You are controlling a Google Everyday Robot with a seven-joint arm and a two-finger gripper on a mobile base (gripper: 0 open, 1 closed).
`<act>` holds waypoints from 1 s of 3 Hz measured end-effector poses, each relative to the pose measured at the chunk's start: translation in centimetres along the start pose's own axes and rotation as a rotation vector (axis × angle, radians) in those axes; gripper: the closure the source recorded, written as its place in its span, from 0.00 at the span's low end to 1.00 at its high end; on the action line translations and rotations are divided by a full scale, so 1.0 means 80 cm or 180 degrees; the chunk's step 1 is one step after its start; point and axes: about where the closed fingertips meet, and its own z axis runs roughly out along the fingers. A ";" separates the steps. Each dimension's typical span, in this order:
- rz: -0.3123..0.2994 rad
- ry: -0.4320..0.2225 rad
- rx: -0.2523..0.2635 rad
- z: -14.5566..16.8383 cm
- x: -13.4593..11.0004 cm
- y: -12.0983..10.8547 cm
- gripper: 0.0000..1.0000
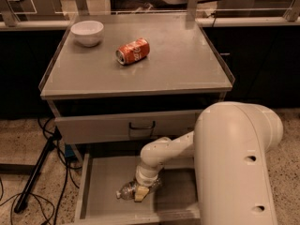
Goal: Pick water bottle from middle drawer and place on counter
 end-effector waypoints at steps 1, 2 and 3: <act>0.0000 0.0000 0.0000 0.000 0.000 0.000 0.65; 0.0000 0.0000 0.0000 0.000 0.000 0.000 0.89; 0.0000 0.0000 0.0000 0.000 0.000 0.000 1.00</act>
Offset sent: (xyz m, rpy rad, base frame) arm 0.0000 0.0000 0.0000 0.0000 0.0000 0.0000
